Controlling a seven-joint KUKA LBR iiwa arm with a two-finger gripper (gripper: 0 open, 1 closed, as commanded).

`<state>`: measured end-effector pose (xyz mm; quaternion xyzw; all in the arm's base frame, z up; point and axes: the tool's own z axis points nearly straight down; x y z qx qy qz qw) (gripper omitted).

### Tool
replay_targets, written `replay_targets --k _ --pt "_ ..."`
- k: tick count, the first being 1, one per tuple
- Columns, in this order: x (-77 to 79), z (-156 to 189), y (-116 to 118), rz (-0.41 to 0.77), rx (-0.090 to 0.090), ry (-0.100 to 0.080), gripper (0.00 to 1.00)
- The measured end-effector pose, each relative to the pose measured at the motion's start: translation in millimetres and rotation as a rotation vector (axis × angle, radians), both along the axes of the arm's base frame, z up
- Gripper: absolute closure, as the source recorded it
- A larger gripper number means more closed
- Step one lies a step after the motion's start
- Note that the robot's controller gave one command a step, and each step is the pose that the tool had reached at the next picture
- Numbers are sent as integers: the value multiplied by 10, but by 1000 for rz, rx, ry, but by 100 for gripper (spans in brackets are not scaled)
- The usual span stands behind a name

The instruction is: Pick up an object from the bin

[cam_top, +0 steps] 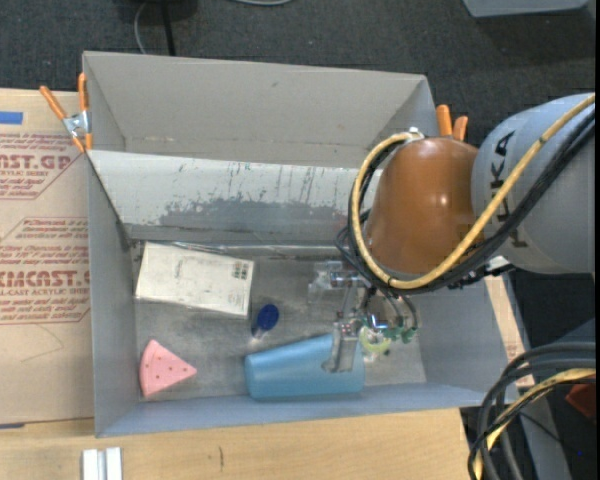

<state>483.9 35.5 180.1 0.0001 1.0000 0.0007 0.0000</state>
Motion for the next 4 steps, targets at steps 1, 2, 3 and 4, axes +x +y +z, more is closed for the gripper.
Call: replay_targets --k 1,2,3,4 --pt "0 0 0 0 0 0 0" --pt "107 -415 -3 45 -1 -9 0" --pt "338 -866 60 -222 15 -16 100" --pt "374 -858 72 -223 19 -33 100"
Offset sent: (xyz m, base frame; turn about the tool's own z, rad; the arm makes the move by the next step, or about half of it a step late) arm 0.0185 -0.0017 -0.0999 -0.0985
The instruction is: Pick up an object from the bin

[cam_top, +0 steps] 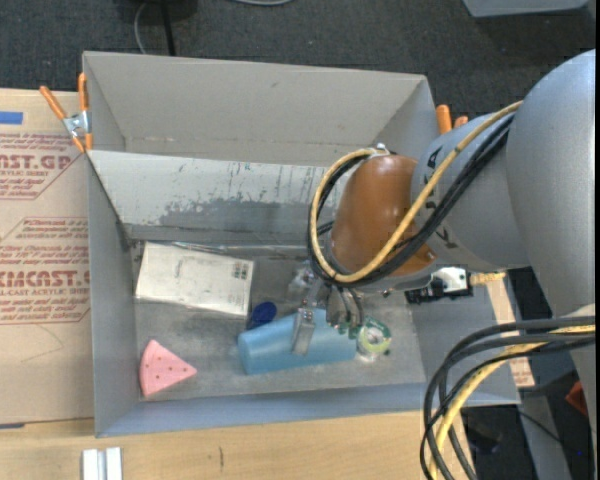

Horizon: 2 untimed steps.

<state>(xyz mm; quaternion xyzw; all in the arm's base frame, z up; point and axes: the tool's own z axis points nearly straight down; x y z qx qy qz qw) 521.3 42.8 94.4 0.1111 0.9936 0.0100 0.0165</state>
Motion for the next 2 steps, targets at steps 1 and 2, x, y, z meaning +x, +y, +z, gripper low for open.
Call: replay_targets --k 1,2 --pt "-139 87 -31 3 -9 10 100" --pt "91 -228 603 104 -3 -10 0"
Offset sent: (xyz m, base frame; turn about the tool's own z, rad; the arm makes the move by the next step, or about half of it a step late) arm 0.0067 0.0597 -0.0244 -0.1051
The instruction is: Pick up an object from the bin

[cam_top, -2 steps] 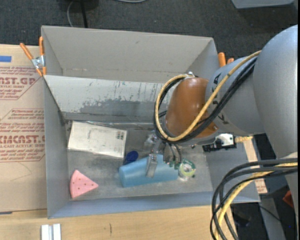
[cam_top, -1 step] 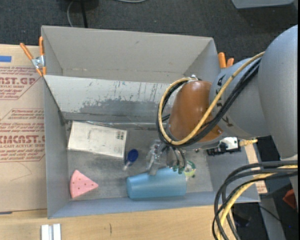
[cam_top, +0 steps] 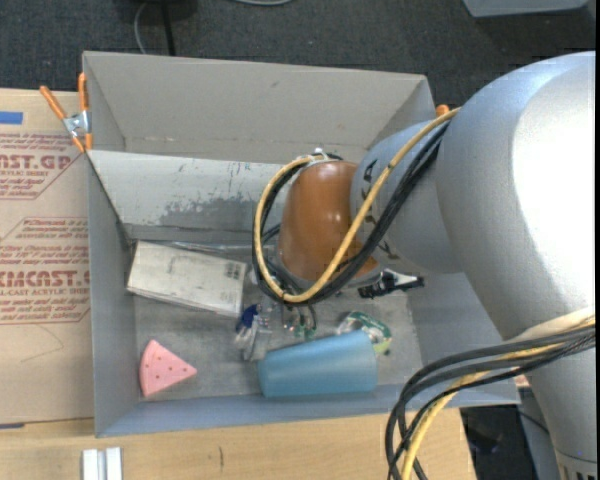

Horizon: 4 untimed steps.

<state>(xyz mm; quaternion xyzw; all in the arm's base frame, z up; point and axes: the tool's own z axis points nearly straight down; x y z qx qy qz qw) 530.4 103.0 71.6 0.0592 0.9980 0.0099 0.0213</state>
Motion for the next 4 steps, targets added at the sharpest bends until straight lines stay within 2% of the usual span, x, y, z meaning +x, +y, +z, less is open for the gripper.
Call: replay_targets --k 1,2,3,4 --pt "-9 -1 1 2 0 3 100" --pt "-9 -1 1 2 0 3 100" --pt "-30 330 -18 11 -2 16 100" --pt "-51 877 27 15 -1 9 100"
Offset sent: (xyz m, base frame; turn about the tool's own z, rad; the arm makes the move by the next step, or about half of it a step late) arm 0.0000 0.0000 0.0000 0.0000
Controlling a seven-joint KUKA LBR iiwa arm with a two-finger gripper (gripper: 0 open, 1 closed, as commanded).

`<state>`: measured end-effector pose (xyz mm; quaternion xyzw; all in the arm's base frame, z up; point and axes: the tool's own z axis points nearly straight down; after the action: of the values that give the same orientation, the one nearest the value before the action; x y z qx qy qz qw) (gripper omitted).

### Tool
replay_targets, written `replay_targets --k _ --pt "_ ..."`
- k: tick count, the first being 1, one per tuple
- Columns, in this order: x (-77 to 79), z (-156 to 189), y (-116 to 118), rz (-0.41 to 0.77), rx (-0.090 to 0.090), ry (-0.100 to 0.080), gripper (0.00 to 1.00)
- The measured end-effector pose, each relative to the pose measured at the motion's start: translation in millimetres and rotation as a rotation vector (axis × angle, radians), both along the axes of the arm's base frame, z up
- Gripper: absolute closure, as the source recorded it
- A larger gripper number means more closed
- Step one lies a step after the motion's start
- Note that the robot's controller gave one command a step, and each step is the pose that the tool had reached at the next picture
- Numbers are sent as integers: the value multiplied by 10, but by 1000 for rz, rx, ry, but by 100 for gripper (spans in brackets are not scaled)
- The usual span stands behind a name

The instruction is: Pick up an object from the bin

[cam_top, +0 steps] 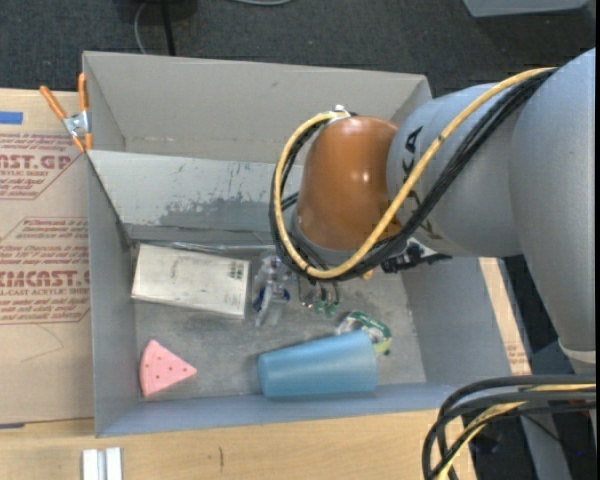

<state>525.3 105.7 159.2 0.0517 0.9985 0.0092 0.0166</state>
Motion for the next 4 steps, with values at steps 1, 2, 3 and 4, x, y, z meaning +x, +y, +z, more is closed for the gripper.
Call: replay_targets --k 1,2,3,4 --pt "159 21 -96 -18 5 -20 100" --pt "377 -412 -110 20 -2 -1 100" --pt "488 -262 -303 54 0 -6 100" --pt "379 308 -315 31 -1 -2 100"
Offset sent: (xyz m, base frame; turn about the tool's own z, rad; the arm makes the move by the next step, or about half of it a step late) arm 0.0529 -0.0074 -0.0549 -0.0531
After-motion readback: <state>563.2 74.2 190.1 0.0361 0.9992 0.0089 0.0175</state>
